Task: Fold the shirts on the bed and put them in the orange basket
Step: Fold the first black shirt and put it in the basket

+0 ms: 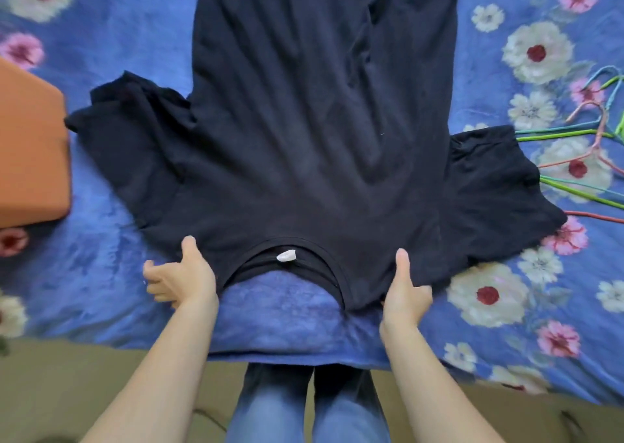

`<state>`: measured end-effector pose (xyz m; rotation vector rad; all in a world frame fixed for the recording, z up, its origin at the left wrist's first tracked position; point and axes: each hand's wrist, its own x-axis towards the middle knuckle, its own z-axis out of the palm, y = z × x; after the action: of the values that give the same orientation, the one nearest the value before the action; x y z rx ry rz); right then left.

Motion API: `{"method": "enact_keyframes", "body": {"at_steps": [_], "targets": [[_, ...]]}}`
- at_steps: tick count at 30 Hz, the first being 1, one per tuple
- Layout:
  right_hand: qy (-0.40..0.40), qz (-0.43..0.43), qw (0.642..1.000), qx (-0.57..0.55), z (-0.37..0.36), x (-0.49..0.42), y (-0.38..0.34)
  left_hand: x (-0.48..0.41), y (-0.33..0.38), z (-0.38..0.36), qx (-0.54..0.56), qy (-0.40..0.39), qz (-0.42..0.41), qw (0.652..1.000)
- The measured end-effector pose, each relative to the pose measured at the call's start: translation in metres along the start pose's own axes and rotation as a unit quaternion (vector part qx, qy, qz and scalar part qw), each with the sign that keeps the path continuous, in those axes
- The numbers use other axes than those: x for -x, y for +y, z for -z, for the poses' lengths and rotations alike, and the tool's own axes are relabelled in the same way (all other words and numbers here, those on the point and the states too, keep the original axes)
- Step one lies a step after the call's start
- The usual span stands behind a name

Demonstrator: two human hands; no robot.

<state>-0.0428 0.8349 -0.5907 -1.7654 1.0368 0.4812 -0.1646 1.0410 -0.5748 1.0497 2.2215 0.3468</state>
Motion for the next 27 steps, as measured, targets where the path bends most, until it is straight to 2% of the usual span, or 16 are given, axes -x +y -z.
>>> {"method": "enact_keyframes", "body": {"at_steps": [2,4,8,11,13,16,17,19,21,23,25,27], "targets": [[0.027,-0.018,0.999,-0.005,-0.013,0.011,0.007,-0.014,0.005,-0.002,0.08,-0.05,0.056,0.994],[0.055,-0.016,0.998,0.009,-0.02,0.014,0.009,-0.015,0.01,-0.006,0.118,-0.052,0.05,0.99],[0.076,0.011,0.994,0.078,-0.013,0.009,0.015,-0.013,-0.008,0.008,0.077,0.015,-0.006,0.997],[0.085,0.035,0.98,0.174,0.003,0.009,0.023,-0.009,-0.042,0.026,0.017,-0.007,0.036,0.999],[0.101,0.043,0.974,0.198,0.007,0.013,0.025,-0.016,-0.052,0.027,-0.004,-0.019,0.049,0.999],[0.174,0.062,0.962,0.202,0.005,0.012,0.015,-0.027,-0.03,0.024,-0.028,0.032,0.031,0.999],[0.202,0.076,0.953,0.213,0.002,0.011,0.007,-0.028,-0.017,0.023,-0.049,0.052,0.003,0.997],[0.214,0.144,0.938,0.233,-0.011,0.008,-0.017,-0.028,0.012,0.016,-0.085,0.043,-0.124,0.988],[0.164,0.252,0.917,0.261,-0.034,0.006,-0.046,-0.031,0.044,-0.001,-0.126,-0.005,-0.288,0.949],[0.098,0.35,0.876,0.317,-0.063,0.002,-0.075,-0.039,0.074,-0.024,-0.185,-0.053,-0.409,0.892],[0.046,0.423,0.819,0.384,-0.092,-0.007,-0.102,-0.054,0.101,-0.048,-0.247,-0.068,-0.476,0.841],[0.017,0.469,0.761,0.448,-0.114,-0.021,-0.125,-0.071,0.124,-0.066,-0.303,-0.074,-0.461,0.831]]}}
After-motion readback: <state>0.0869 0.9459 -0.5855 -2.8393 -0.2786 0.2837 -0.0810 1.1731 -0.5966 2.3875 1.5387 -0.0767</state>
